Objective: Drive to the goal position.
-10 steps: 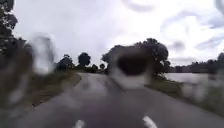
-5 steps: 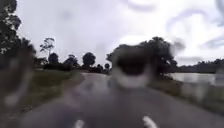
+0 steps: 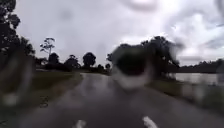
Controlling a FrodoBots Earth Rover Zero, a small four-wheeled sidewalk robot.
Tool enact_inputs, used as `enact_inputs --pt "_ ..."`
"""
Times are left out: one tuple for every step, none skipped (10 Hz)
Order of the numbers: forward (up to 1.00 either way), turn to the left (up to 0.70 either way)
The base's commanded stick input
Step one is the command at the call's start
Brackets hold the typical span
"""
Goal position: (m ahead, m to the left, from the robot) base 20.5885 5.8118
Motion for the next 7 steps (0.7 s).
enact_inputs --pt "0.85 0.30" --pt "0.85 0.10" --pt "0.85 0.01" --pt "0.85 0.00" --pt "0.85 0.00" --pt "0.85 0.00" --pt "0.85 0.00"
